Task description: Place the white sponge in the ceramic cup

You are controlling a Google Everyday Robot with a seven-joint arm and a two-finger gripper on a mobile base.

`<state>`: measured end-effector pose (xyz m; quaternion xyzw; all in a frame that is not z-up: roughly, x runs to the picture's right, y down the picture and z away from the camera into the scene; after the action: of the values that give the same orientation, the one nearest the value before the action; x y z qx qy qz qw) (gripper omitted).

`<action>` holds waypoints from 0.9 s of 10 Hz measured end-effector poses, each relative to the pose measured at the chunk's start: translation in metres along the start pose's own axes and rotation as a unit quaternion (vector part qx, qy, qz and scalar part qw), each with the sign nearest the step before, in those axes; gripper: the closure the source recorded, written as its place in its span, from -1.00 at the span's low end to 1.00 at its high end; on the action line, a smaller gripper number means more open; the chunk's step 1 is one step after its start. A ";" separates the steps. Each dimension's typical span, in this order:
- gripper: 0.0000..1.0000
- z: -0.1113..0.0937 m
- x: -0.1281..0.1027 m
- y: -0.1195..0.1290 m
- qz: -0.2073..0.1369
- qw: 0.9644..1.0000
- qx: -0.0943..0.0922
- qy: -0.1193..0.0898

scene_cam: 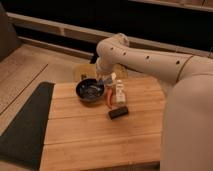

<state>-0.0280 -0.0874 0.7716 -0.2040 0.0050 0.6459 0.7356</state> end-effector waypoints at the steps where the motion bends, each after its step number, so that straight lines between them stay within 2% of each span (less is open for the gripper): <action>1: 1.00 -0.006 -0.018 -0.006 -0.002 1.000 -0.001 -0.021; 3: 1.00 -0.008 -0.048 -0.010 -0.010 0.999 -0.008 -0.051; 5: 1.00 -0.001 -0.072 -0.022 0.002 0.997 -0.030 -0.074; 7: 1.00 0.019 -0.078 -0.041 0.035 0.995 -0.058 -0.080; 9: 1.00 0.036 -0.079 -0.055 0.057 0.993 -0.076 -0.077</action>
<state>0.0019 -0.1556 0.8425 -0.2086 -0.0890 0.6987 0.6785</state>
